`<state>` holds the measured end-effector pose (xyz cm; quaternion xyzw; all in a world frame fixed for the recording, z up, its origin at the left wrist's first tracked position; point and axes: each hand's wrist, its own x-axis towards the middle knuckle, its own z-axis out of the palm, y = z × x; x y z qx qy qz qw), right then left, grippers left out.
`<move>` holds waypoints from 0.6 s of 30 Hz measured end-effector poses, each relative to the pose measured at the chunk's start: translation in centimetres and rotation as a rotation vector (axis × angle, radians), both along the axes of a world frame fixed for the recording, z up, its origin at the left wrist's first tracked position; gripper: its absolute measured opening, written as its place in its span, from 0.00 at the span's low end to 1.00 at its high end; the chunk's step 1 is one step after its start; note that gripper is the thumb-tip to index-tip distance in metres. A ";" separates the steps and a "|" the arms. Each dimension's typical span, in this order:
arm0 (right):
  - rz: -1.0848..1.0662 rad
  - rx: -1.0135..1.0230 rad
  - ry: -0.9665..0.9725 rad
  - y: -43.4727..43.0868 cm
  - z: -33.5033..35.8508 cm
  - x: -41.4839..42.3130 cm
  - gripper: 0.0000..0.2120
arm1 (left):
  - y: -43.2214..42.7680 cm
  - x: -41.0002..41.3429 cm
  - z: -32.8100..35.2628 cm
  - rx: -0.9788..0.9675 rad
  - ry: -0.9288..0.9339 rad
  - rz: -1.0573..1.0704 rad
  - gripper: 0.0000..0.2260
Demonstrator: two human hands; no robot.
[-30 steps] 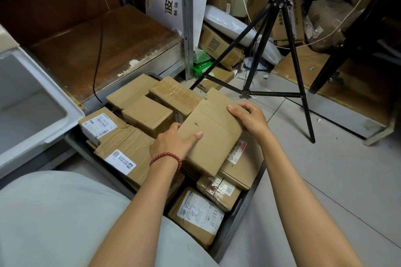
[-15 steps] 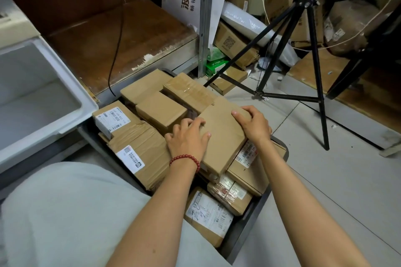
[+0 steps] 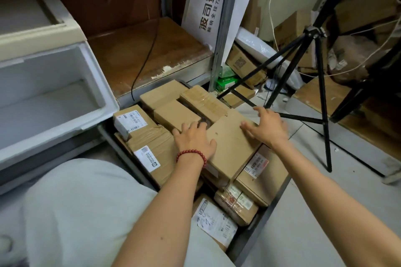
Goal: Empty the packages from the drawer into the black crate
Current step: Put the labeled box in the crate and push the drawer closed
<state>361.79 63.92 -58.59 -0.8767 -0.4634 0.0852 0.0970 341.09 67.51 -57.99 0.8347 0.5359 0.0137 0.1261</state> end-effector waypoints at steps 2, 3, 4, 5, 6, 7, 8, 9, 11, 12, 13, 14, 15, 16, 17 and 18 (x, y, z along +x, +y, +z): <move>0.033 -0.011 0.017 0.4 0.5 -1.2 0.35 | 0.4 -1.4 1.1 0.015 0.000 0.047 0.24; 0.049 -0.021 0.029 0.6 0.7 -1.9 0.34 | 0.6 -1.8 1.7 0.027 0.000 0.056 0.24; 0.085 -0.027 0.032 1.0 1.0 -2.9 0.33 | 0.8 -2.5 2.4 0.043 -0.001 0.067 0.24; 0.120 -0.042 0.038 1.3 1.2 -3.8 0.33 | 1.0 -3.0 3.1 0.053 -0.001 0.069 0.24; 0.158 -0.055 0.047 1.8 1.6 -4.8 0.33 | 1.2 -3.6 3.9 0.067 -0.001 0.073 0.24; 0.196 -0.060 0.062 2.3 2.1 -6.1 0.33 | 1.4 -4.4 4.7 0.087 0.003 0.085 0.23; 0.232 -0.058 0.078 2.9 2.6 -7.4 0.34 | 1.6 -5.3 5.5 0.104 0.006 0.106 0.23; 0.266 -0.049 0.092 3.5 3.4 -8.9 0.35 | 1.9 -6.3 6.5 0.125 0.002 0.135 0.22; 0.353 -0.016 0.089 4.7 5.2 -11.8 0.35 | 2.6 -8.5 8.5 0.188 -0.023 0.186 0.22; 0.406 0.012 0.078 5.2 6.2 -13.3 0.35 | 2.8 -9.8 9.6 0.238 -0.031 0.202 0.22; 0.467 0.048 0.067 5.7 7.3 -14.7 0.35 | 3.1 -11.3 10.7 0.295 -0.032 0.218 0.22; 0.529 0.096 0.055 6.2 8.4 -16.2 0.35 | 3.3 -13.0 11.8 0.348 -0.027 0.240 0.22; 0.582 0.146 0.048 6.7 9.5 -17.7 0.34 | 3.5 -14.9 12.9 0.386 -0.012 0.267 0.22; 0.627 0.194 0.047 7.1 10.5 -19.3 0.34 | 3.6 -17.2 13.8 0.411 0.012 0.303 0.23; 0.669 0.237 0.053 7.6 11.5 -20.9 0.34 | 3.6 -19.6 14.5 0.424 0.038 0.346 0.24; 0.711 0.274 0.062 8.2 12.3 -22.7 0.33 | 3.6 -22.1 15.0 0.424 0.061 0.391 0.25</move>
